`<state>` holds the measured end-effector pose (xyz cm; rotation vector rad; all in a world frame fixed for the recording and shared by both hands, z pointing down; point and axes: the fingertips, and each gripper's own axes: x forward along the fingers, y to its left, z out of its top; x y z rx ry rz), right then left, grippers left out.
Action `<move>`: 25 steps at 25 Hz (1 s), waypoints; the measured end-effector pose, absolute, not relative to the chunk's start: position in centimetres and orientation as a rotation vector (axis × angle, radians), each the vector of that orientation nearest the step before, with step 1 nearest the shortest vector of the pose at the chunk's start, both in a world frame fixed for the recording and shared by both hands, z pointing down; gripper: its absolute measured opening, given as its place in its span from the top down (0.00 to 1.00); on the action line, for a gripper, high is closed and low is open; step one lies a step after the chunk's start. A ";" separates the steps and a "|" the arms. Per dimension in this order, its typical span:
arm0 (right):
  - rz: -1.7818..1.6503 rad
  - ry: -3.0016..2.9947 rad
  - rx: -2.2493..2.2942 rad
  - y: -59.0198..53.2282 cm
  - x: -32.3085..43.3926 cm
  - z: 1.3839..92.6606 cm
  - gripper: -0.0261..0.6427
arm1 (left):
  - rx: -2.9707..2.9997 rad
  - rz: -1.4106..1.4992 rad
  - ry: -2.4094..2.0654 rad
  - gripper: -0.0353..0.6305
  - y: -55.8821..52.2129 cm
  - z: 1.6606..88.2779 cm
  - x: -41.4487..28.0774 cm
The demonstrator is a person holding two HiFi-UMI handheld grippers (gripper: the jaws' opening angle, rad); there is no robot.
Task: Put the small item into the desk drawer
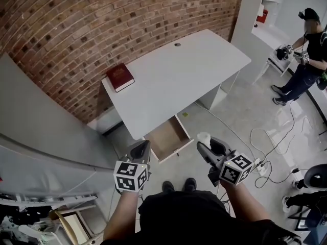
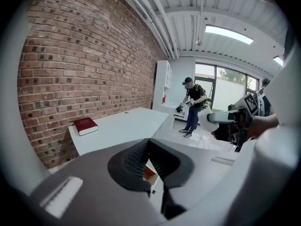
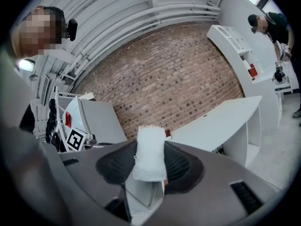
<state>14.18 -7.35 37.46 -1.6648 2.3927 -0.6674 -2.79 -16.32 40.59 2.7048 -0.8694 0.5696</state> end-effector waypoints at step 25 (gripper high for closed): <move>-0.754 2.778 -1.353 -14.5 8.5 39.7 0.72 | 2.420 0.497 -1.070 0.93 -18.1 46.2 -5.4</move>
